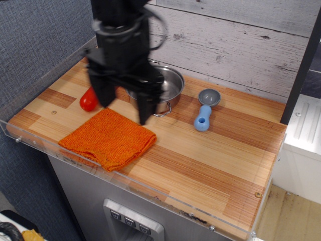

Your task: Place the red balloon in the front edge of the table

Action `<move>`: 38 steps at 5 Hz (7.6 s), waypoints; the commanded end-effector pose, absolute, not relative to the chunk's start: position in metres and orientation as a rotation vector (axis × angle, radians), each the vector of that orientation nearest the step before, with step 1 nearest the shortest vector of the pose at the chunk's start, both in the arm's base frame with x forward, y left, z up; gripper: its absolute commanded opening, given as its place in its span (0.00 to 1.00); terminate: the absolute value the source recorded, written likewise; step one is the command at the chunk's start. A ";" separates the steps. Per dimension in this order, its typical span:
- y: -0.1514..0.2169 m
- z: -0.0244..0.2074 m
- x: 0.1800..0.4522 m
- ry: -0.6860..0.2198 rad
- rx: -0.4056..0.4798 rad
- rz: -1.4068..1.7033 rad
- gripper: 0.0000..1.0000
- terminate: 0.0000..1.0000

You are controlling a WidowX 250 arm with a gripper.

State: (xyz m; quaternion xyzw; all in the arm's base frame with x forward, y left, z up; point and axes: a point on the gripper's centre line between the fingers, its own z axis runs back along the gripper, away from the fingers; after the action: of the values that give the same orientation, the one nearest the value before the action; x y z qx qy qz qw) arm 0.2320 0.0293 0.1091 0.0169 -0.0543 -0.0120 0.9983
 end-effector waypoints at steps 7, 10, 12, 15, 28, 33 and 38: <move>0.163 0.054 0.288 -0.127 0.115 0.206 1.00 0.00; 0.184 0.031 0.296 -0.099 0.126 0.257 0.00 0.00; 0.177 0.045 0.291 -0.121 0.118 0.254 0.00 0.00; 0.113 0.141 0.247 -0.261 0.150 0.211 0.00 0.00; -0.063 0.024 0.227 -0.090 0.019 0.228 1.00 0.00; -0.011 0.130 0.238 -0.243 -0.054 0.040 1.00 0.00; 0.017 0.123 0.242 -0.193 0.010 -0.046 1.00 0.00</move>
State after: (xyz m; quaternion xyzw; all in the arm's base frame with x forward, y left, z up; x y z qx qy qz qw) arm 0.2474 0.0085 0.1120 0.0017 -0.0759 -0.0265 0.9968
